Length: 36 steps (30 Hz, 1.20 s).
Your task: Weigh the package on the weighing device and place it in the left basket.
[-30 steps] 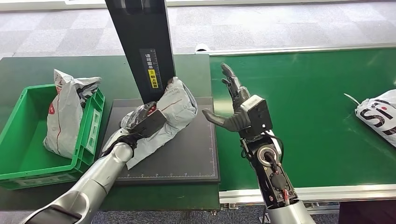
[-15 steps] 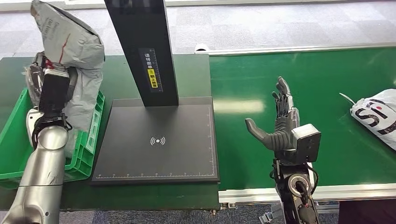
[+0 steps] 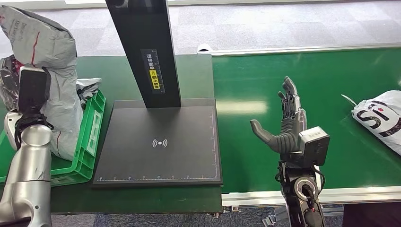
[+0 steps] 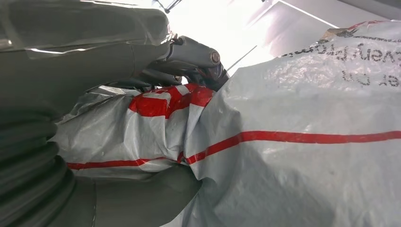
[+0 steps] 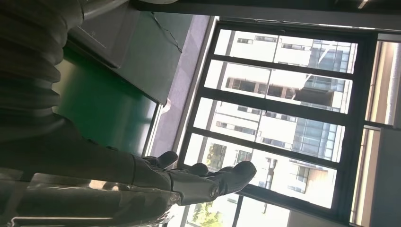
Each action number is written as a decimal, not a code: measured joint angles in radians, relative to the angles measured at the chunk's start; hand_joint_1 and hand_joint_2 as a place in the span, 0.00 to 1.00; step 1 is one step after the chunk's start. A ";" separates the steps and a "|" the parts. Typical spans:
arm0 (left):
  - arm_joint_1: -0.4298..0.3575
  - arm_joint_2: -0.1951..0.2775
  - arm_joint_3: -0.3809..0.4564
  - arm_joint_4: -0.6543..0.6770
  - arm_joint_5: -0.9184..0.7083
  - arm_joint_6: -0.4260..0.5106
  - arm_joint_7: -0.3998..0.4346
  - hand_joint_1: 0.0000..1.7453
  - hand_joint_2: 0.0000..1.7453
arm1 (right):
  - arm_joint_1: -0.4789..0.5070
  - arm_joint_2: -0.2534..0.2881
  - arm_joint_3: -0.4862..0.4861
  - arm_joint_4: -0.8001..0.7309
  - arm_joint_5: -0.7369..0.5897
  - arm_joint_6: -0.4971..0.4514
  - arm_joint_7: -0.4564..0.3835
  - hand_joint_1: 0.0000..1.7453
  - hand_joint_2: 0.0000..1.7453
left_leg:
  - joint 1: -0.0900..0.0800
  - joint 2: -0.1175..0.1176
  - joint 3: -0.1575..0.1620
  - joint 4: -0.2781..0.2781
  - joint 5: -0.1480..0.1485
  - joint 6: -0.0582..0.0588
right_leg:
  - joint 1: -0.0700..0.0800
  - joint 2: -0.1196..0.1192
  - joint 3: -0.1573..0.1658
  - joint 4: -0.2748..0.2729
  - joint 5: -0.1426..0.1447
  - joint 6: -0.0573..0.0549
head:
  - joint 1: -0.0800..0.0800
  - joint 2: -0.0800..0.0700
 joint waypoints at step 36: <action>-0.051 0.214 0.006 0.532 -0.456 -0.067 0.404 1.00 1.00 | -0.040 0.032 0.002 0.045 0.017 0.043 0.023 0.00 1.00 | 0.003 0.008 -0.001 -0.001 0.000 -0.005 | 0.003 0.010 -0.005 0.002 0.003 -0.005 | 0.000 0.000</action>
